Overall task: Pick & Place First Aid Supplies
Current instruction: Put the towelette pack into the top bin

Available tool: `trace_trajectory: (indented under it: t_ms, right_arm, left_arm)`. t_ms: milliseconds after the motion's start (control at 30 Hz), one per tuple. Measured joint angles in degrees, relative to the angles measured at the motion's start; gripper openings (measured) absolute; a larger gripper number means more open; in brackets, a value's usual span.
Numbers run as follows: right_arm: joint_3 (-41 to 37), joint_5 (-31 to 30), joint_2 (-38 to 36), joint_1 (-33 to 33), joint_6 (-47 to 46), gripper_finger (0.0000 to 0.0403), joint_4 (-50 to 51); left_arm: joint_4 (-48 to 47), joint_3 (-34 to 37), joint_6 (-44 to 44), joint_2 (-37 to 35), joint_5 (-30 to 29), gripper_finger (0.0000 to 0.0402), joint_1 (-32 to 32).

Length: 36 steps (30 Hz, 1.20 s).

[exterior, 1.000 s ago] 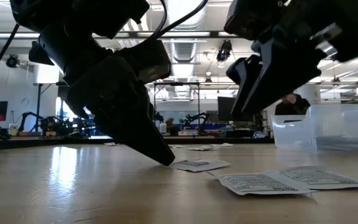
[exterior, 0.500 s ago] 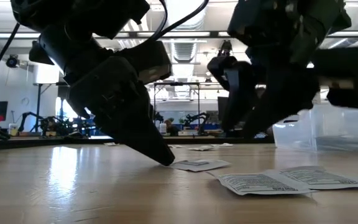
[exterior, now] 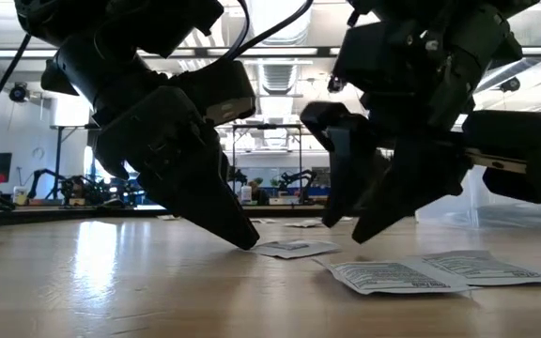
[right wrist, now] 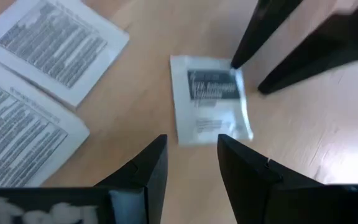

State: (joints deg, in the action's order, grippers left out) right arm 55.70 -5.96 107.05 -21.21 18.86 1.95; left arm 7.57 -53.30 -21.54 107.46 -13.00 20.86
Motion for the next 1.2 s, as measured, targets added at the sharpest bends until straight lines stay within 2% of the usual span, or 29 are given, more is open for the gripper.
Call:
trace_trajectory:
  t_ms: [433, 567, 867, 1000, 1200]
  right_arm:
    - [2.75, -0.17, 6.41, 0.72, 3.62, 0.0141, -2.87]
    - [4.54, -2.90, 7.85, 1.23, 3.86, 0.0141, -2.79]
    - [4.88, -4.23, 7.95, 2.71, 4.22, 0.0139, -2.88]
    - [4.99, -4.49, 7.72, 2.69, 4.04, 0.0116, -2.49]
    - [4.77, -4.91, 5.82, 2.72, 3.35, 0.0035, -0.85]
  left_arm:
    - [-0.08, 0.20, -4.56, 0.02, -2.09, 0.0135, -0.13]
    - [-0.19, 0.20, -6.03, 0.04, -2.07, 0.0135, -0.13]
    - [-0.68, 0.20, -6.10, 0.04, -1.17, 0.0135, -0.17]
    - [-0.87, 0.19, -6.01, 0.04, -0.83, 0.0135, -0.19]
    - [-1.07, 0.16, -6.10, 0.04, -0.49, 0.0135, -0.19]
